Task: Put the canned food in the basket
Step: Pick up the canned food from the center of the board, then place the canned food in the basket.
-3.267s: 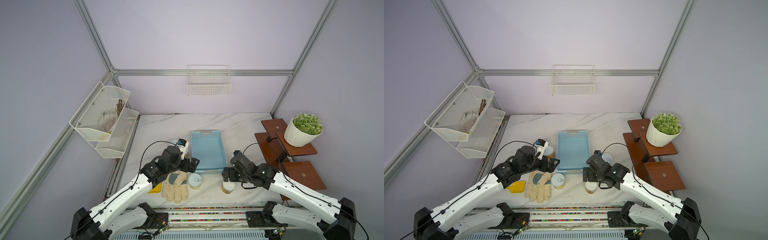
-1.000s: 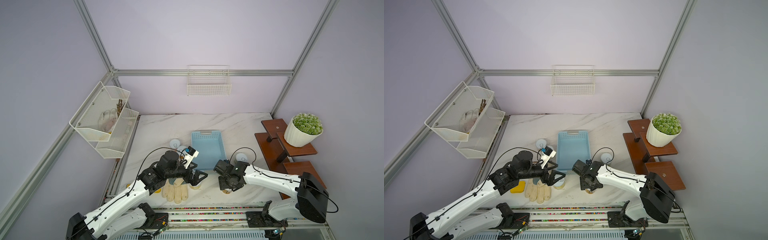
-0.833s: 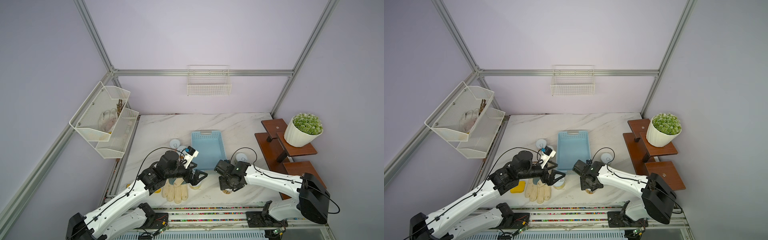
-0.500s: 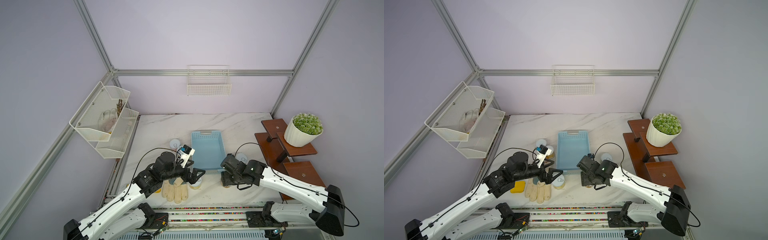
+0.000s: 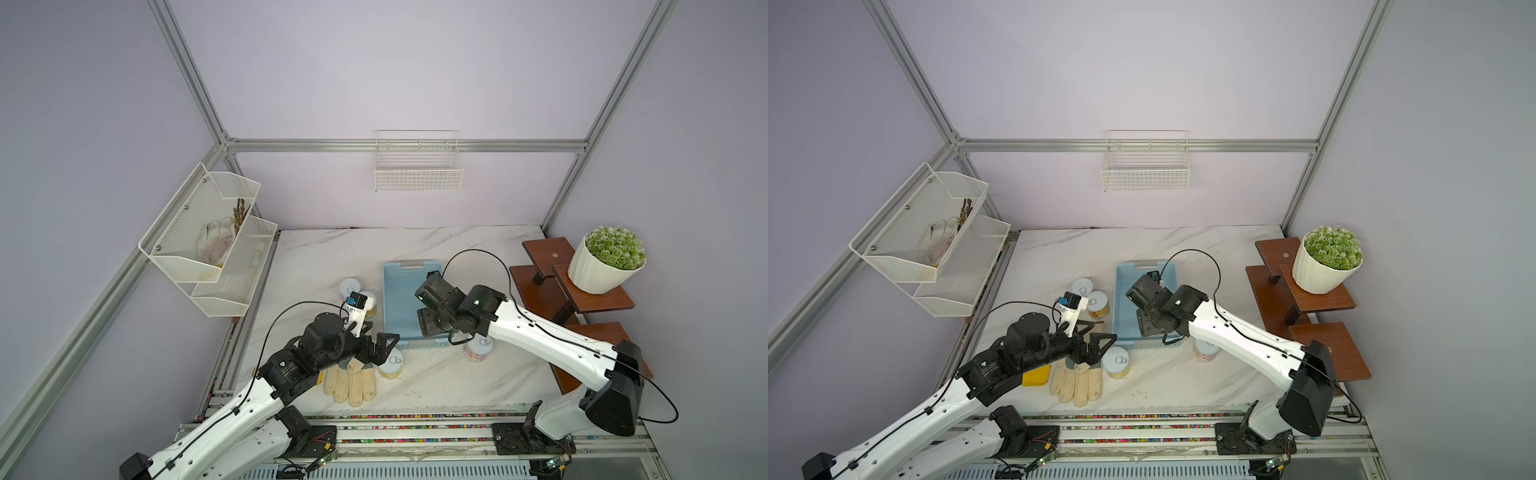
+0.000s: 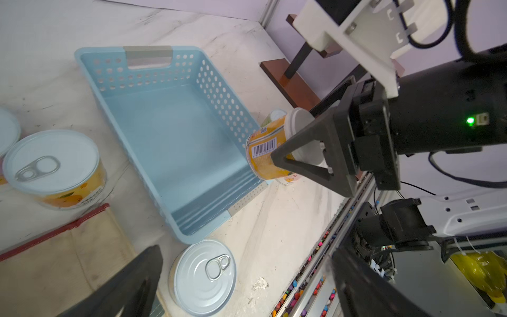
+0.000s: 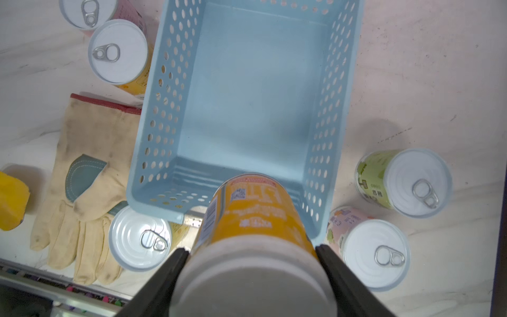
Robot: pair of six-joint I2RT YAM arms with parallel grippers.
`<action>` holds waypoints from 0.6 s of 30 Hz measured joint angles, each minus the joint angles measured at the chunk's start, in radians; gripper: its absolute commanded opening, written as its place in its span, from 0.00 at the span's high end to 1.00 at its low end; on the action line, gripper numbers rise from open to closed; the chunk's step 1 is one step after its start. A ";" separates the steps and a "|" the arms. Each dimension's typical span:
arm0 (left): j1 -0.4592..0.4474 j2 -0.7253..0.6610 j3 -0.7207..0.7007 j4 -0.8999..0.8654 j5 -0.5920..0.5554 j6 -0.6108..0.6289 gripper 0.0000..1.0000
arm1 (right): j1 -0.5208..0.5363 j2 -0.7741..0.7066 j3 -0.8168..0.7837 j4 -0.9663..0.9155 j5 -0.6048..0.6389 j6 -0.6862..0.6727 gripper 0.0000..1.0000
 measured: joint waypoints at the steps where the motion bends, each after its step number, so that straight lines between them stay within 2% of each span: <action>1: 0.000 -0.012 -0.019 0.003 -0.020 -0.010 0.00 | -0.008 0.042 0.033 0.001 -0.001 -0.010 1.00; 10: 0.045 -0.043 -0.091 0.075 -0.042 -0.063 0.00 | -0.081 0.315 0.274 0.007 -0.071 -0.082 1.00; 18: 0.206 -0.027 -0.136 0.186 0.054 -0.100 0.00 | -0.132 0.491 0.479 0.007 -0.095 -0.122 1.00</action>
